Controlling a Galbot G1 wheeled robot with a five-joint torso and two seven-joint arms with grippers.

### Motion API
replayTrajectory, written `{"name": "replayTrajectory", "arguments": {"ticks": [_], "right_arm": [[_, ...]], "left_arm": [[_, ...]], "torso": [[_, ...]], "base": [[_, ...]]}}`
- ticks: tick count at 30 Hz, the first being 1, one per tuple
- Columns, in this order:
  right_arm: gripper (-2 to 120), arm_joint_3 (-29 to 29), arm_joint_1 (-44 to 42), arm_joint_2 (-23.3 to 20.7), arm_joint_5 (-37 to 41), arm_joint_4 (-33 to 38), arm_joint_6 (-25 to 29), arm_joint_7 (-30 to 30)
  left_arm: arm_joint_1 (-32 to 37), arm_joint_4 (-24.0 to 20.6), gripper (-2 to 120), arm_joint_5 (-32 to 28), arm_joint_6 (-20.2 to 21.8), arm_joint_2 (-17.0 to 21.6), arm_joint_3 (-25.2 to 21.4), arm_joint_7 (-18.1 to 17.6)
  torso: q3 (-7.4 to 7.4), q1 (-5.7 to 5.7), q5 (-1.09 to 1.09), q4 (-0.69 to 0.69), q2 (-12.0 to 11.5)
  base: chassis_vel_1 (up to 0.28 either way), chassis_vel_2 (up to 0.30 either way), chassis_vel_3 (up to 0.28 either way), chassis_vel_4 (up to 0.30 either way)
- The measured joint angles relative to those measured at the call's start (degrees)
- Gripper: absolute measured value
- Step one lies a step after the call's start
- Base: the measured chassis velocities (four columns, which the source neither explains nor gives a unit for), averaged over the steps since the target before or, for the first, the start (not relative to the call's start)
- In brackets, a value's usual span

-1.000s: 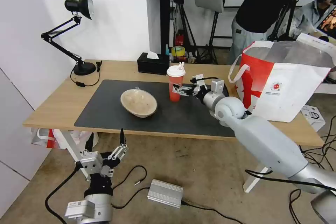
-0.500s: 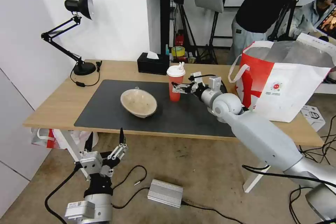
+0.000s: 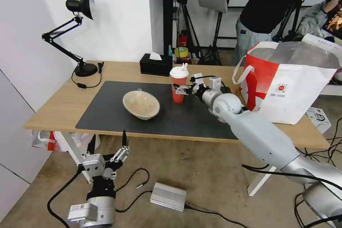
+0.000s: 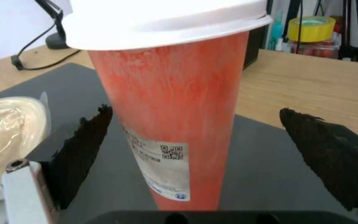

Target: Pick up the trash from the table and place it into the takeout bag.

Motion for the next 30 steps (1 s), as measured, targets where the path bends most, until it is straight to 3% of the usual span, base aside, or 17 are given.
{"name": "replayTrajectory", "arguments": {"ticks": [30], "right_arm": [[100, -0.1, 0.3, 2.1, -5.3, -4.1, 0.0, -2.1]], "left_arm": [[-0.5, 1.3, 100, -0.1, -0.6, -0.1, 0.4, 0.0]], "torso": [[0.0, 0.0, 0.0, 0.0, 0.0]], "base": [[0.0, 0.0, 0.0, 0.0]]}}
